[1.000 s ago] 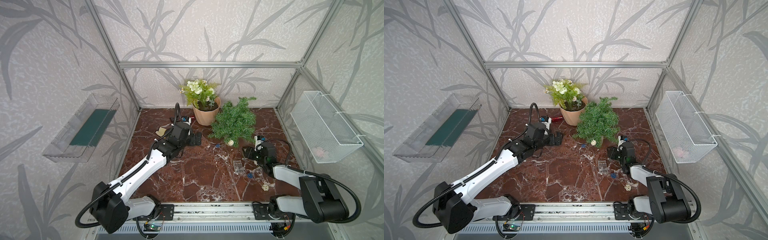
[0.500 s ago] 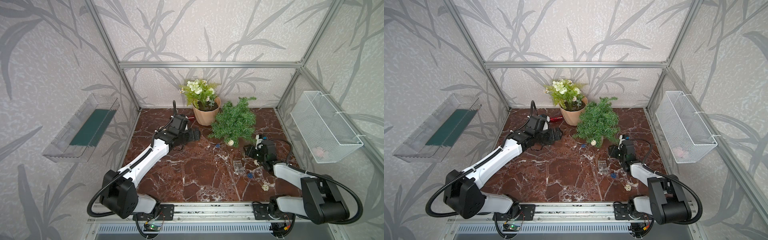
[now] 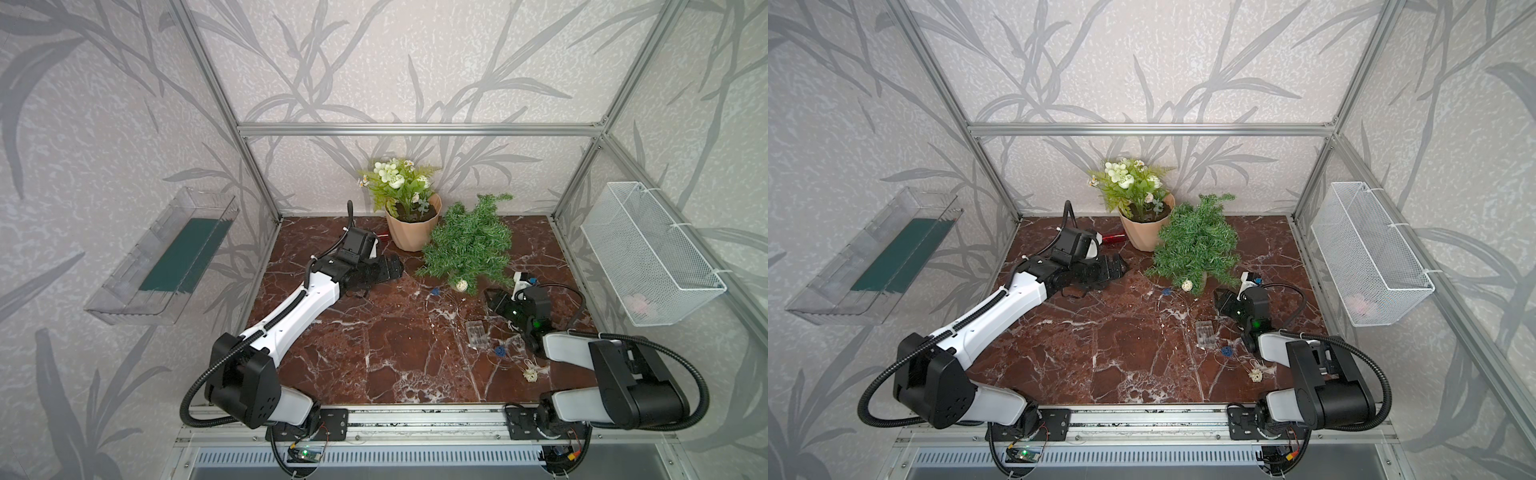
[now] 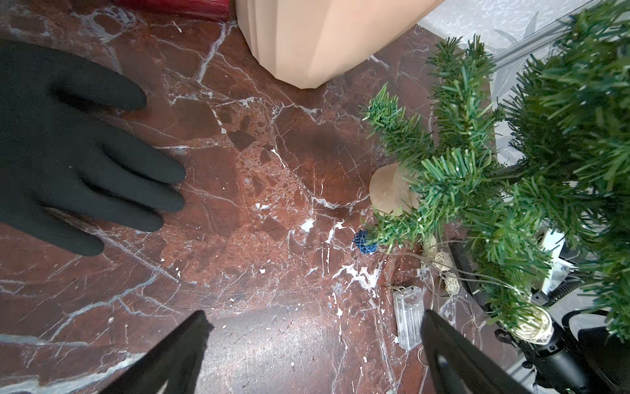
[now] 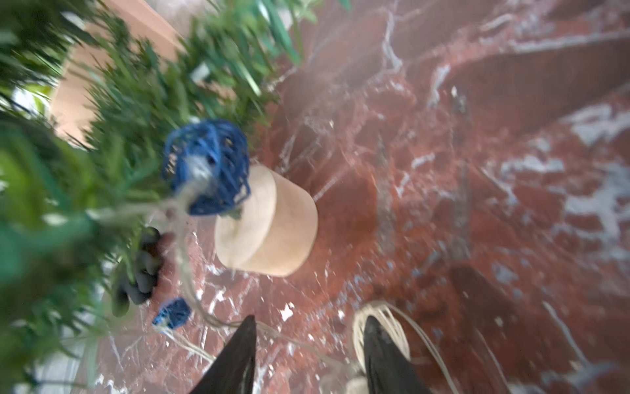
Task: Remove string lights from the small christmas tree
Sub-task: Adjust the light string at the center of the board.
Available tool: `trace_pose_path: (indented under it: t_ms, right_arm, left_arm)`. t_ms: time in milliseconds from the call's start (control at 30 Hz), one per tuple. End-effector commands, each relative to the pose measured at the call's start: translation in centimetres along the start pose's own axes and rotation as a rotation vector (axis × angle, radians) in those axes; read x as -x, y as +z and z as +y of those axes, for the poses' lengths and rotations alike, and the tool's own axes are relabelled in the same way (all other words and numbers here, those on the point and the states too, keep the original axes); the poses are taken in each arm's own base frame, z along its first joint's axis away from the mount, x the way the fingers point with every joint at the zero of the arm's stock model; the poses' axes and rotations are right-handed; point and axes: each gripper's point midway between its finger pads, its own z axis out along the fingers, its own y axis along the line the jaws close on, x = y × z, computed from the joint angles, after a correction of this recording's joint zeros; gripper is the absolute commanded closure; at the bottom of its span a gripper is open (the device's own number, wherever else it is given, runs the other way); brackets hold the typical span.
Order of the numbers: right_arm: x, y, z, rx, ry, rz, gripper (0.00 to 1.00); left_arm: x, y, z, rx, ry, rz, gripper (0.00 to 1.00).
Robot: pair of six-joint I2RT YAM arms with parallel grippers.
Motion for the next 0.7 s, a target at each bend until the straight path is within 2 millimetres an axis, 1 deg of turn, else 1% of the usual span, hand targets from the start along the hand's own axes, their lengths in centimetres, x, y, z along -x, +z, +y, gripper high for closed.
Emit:
trace_pose_path:
  t_ms: [0, 133, 233, 367, 467, 533, 667]
  right_arm:
    - [0.9, 0.9, 1.2, 0.074, 0.025, -0.048, 0.48]
    - [0.3, 1.8, 1.3, 0.124, 0.056, -0.047, 0.49]
    - [-0.3, 1.5, 1.1, 0.127, 0.071, -0.045, 0.49]
    - [-0.2, -0.7, 0.4, 0.043, 0.019, -0.055, 0.49]
    - [-0.1, -2.4, 0.5, -0.014, -0.030, -0.030, 0.49]
    - [0.1, -3.8, 0.3, -0.045, -0.041, -0.043, 0.49]
    - [-1.0, -6.1, 0.0, -0.052, -0.051, -0.041, 0.47]
  left_arm:
    - [0.0, -0.3, -0.3, -0.008, -0.006, 0.021, 0.03]
    - [0.0, -0.5, -0.3, -0.009, -0.003, 0.029, 0.04]
    - [0.0, -0.7, -0.3, -0.001, 0.002, 0.033, 0.04]
    - [0.1, -1.0, -0.3, 0.002, 0.010, 0.029, 0.05]
    - [-0.1, -0.7, -0.1, 0.003, 0.000, 0.036, 0.05]
    - [-0.3, -0.3, -0.1, -0.002, -0.011, 0.046, 0.05]
    - [-0.5, 0.1, -0.1, -0.015, -0.025, 0.053, 0.06]
